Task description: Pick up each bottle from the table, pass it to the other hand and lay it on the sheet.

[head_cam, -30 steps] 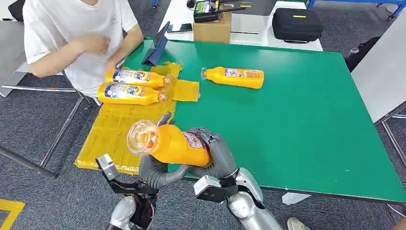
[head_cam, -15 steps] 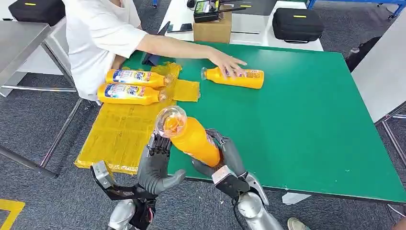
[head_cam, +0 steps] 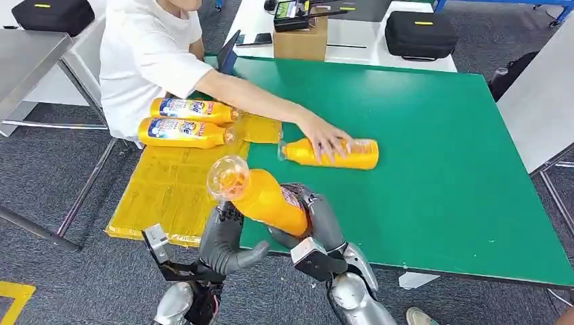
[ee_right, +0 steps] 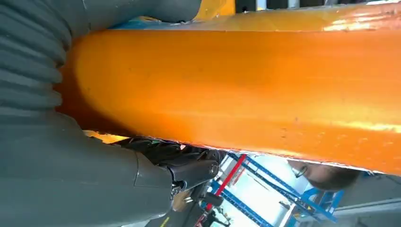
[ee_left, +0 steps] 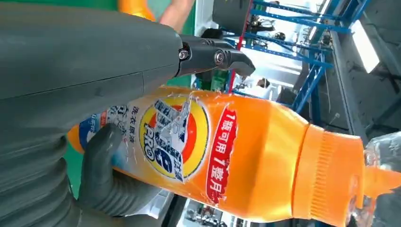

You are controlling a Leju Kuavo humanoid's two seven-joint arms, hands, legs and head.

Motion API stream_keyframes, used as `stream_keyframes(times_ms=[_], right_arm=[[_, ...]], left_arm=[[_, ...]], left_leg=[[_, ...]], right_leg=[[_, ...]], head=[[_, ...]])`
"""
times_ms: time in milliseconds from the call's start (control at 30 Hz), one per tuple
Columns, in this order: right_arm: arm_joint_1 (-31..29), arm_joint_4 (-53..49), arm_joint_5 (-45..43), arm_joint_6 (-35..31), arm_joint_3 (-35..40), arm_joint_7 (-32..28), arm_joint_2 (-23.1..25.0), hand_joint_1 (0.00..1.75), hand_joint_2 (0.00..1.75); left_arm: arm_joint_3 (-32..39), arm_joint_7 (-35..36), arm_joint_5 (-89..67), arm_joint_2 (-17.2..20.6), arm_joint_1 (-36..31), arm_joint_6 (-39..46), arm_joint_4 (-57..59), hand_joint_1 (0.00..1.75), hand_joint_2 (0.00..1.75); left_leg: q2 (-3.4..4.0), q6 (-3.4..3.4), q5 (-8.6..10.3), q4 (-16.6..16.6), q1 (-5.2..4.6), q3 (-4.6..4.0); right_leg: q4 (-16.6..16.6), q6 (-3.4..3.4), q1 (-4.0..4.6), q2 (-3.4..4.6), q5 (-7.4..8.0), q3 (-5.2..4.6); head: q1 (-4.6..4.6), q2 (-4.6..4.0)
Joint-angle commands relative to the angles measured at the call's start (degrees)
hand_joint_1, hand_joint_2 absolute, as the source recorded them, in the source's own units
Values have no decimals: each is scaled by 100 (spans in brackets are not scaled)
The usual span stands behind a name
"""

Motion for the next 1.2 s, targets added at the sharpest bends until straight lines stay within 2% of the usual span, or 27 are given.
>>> stream_keyframes(times_ms=[33,233,333,767,800,867,900,933,967,1033,1067,1167,1200], right_arm=[[-300,562,65,103,584,-87,24,175,175],[-348,833,44,144,870,-264,62,175,175],[-405,962,124,139,1055,-306,49,173,175],[-381,974,71,171,1111,-310,45,175,175],[-367,997,63,187,1140,-308,44,173,175],[-341,1087,62,212,1212,-296,49,147,175],[-352,1180,195,103,1298,-259,38,120,175],[-383,1248,301,23,1381,-251,19,134,175],[-409,1311,324,1,1429,-242,21,136,175],[-446,1354,426,-113,1481,-165,25,14,175],[-432,1333,607,-360,1492,-80,35,0,175],[-475,1309,1112,-1007,1641,58,3,0,175],[-498,1288,1262,-1256,1687,95,-14,0,0]], left_arm=[[-222,81,-77,88,-346,21,582,0,175],[-318,198,44,93,-437,-32,579,0,175],[-332,229,67,90,-485,23,627,0,175],[-177,287,289,46,-495,90,650,0,175],[-115,313,407,20,-498,118,641,0,175],[-36,357,573,2,-522,162,612,0,175],[-6,453,674,4,-547,197,612,19,175],[9,531,752,0,-570,201,625,131,175],[16,571,795,3,-595,211,650,169,175],[67,587,885,-12,-618,220,686,175,175],[106,613,957,-21,-603,225,681,175,175],[229,792,1155,-28,-666,318,782,175,175],[326,880,1279,-39,-744,382,886,175,175]], left_leg=[[13,-8,-11,-6,3,37],[4,-3,-1,-7,0,14],[10,-5,-8,-7,1,32],[5,-6,-7,-6,3,29],[5,-6,-7,-4,4,26],[3,-5,-5,-6,2,24],[6,-8,-12,-7,5,41],[4,-6,-7,-7,5,28],[6,-8,-12,-8,5,44],[4,-8,-11,-8,5,40],[1,-6,-7,-7,4,29],[0,-4,-3,-5,3,16],[3,-8,-11,-5,6,36]], right_leg=[[-6,-12,5,6,-8,33],[-5,-6,1,0,-1,13],[-6,-10,3,4,-7,29],[-5,-10,5,-2,-8,26],[-5,-9,5,-1,-7,24],[-6,-8,3,-3,-6,22],[-8,-13,7,-2,-11,40],[-8,-10,6,-2,-6,27],[-9,-14,7,-3,-12,43],[-8,-13,7,-4,-11,39],[-7,-10,5,-6,-8,28],[-4,-7,4,-5,-5,14],[-6,-13,8,-6,-12,35]], head=[[0,2],[-2,2],[-2,2],[-2,0],[0,0],[-2,2],[0,2],[-2,2],[-2,2],[-2,2],[-2,2],[-2,2],[0,2]])
